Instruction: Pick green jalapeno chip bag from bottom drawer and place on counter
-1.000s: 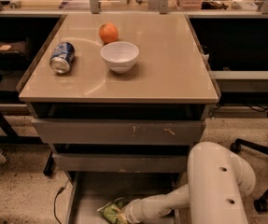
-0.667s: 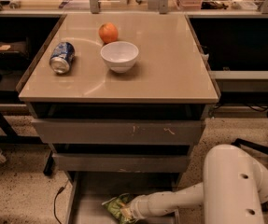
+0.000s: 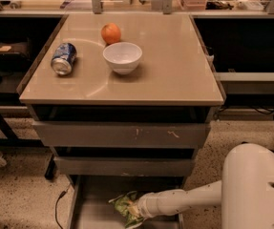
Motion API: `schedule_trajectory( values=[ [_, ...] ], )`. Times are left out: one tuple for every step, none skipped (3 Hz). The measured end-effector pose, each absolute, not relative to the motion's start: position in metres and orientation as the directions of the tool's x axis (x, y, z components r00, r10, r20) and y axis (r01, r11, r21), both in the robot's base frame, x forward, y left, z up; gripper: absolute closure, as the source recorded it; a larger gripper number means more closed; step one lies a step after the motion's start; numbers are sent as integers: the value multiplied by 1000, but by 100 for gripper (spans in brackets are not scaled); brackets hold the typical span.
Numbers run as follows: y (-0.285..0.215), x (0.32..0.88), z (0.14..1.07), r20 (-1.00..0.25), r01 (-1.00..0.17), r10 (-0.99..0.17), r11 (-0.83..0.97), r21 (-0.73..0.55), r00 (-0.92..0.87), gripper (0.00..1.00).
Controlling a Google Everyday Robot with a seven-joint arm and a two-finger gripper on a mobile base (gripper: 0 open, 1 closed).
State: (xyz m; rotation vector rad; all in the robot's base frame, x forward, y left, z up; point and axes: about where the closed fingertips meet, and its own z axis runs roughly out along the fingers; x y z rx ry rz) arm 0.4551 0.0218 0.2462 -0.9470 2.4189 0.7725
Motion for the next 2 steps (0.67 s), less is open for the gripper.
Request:
schedule_trajectory(
  values=[
    [12, 453, 285, -600, -718, -457, 623, 310, -656, 100],
    [-10, 440, 344, -647, -719, -437, 646, 258, -625, 100]
  ],
)
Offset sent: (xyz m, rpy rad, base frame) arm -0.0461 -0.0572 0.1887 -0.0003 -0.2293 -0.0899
